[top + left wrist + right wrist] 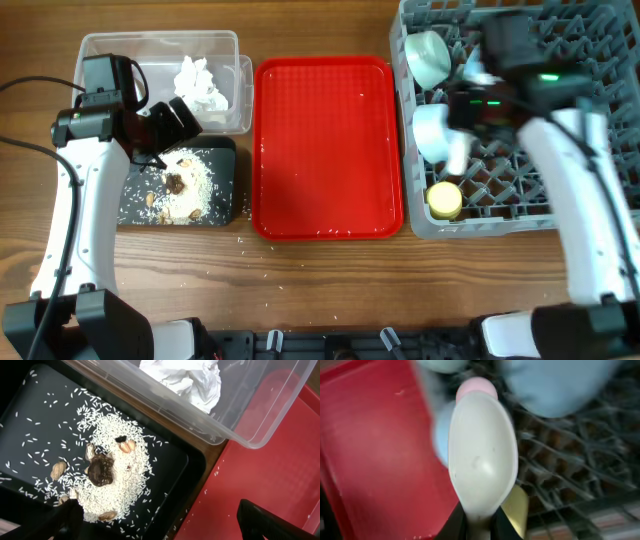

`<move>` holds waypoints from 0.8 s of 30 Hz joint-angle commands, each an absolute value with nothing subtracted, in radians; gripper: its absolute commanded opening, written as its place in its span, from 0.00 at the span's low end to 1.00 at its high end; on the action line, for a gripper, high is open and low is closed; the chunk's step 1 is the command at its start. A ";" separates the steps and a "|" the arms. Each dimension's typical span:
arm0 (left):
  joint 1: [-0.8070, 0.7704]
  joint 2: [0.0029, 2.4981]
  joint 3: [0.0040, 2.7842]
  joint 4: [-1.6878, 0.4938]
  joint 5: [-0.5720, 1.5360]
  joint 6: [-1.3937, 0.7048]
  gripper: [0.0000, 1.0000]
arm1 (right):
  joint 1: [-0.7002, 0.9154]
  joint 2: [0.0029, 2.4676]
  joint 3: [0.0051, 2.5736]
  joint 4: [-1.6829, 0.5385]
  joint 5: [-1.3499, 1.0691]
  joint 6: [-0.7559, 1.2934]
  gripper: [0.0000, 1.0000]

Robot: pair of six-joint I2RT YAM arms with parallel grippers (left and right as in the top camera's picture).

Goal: Sort waste into correct bins and load items into the dishwasher rack
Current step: 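Grasp the white spoon and fork with the right gripper and drop them in the rack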

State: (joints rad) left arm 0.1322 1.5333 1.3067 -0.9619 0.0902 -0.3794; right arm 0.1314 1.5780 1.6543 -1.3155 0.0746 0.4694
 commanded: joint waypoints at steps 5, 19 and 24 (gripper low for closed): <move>0.138 1.531 1.317 -0.962 0.084 -0.375 1.00 | -0.114 1.565 1.388 -1.291 0.180 0.952 0.05; 0.138 1.531 1.317 -0.962 0.084 -0.375 1.00 | -0.122 1.537 1.186 -0.940 -0.002 0.838 0.38; 0.138 1.531 1.317 -0.962 0.084 -0.375 1.00 | -0.122 1.361 1.318 -1.037 0.002 0.731 0.56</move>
State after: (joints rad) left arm 0.1322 1.5333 1.3067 -0.9623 0.0906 -0.3794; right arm -0.1226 1.4940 1.2217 -1.0046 0.0174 0.8265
